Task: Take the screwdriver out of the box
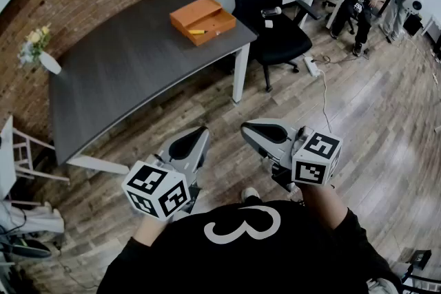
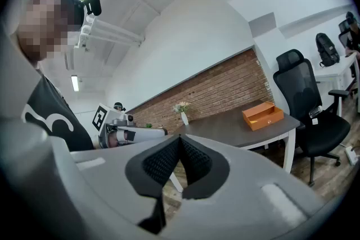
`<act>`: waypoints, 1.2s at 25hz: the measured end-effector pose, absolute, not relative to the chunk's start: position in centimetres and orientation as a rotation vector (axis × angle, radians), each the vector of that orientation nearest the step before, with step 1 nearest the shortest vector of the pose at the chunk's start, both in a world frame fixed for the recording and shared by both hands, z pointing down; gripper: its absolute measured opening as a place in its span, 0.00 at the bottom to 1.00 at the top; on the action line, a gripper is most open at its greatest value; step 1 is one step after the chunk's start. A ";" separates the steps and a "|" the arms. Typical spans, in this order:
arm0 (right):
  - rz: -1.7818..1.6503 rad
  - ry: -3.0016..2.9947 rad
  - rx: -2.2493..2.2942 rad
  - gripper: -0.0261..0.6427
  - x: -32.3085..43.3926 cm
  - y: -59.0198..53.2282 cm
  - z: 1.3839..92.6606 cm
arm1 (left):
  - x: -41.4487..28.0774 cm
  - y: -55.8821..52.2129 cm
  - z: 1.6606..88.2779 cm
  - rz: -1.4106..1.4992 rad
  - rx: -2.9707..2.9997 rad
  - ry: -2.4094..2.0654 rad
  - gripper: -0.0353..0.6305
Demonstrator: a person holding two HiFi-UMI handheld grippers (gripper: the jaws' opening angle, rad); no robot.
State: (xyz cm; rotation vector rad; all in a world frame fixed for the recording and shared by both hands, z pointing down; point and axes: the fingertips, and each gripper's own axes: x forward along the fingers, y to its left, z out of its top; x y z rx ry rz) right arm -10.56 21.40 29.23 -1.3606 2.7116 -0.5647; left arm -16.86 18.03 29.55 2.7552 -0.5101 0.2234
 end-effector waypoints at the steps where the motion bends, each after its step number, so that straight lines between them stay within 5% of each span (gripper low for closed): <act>1: -0.563 2.713 -1.360 0.04 -10.6 21.4 29.3 | -16.8 18.0 29.6 0.223 2.756 -0.511 0.07; 14: -0.661 2.636 -1.294 0.04 -8.1 22.0 30.4 | -14.4 18.4 31.1 0.249 2.731 -0.507 0.07; 30: -0.584 2.716 -1.275 0.04 2.6 21.3 29.6 | -2.6 18.1 30.2 0.215 2.776 -0.510 0.07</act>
